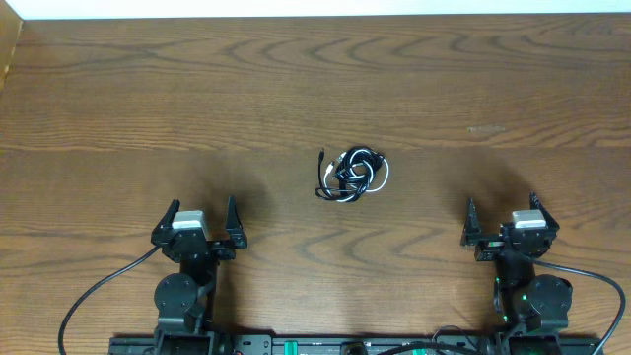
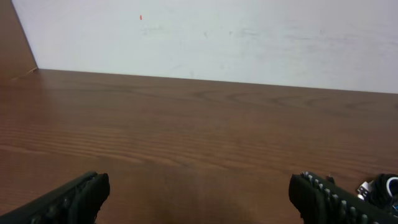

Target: Untangle cables

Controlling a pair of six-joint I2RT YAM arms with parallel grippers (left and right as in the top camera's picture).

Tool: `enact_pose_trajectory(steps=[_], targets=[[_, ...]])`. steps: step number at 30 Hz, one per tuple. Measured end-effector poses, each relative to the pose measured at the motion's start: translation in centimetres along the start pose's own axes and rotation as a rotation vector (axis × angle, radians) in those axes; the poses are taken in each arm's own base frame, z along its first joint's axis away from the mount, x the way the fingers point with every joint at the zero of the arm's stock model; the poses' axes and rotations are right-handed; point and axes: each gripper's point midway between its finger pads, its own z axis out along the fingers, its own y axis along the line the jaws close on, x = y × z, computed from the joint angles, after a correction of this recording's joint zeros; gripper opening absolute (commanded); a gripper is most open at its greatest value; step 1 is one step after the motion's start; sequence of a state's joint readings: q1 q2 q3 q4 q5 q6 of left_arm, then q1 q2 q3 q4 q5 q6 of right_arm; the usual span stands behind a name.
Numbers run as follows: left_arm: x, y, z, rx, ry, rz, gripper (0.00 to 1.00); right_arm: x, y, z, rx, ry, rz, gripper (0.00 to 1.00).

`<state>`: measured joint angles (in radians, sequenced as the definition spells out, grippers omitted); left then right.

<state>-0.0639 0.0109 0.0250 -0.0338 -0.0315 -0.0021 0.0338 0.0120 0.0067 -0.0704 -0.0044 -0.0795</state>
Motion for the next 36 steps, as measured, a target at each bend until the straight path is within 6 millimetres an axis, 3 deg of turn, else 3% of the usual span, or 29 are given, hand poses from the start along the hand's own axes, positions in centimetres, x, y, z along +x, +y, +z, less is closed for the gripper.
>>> enact_pose_trajectory(steps=[5, 36], targets=[[1.1, -0.6, 0.2, 0.025, 0.049, 0.007, 0.98, -0.2, 2.9, -0.2, -0.118, -0.009, -0.007, 0.99], [1.1, -0.6, 0.3, 0.025, 0.05, 0.007, 0.98, -0.2, 3.0, -0.2, -0.121, -0.009, -0.006, 0.99]])
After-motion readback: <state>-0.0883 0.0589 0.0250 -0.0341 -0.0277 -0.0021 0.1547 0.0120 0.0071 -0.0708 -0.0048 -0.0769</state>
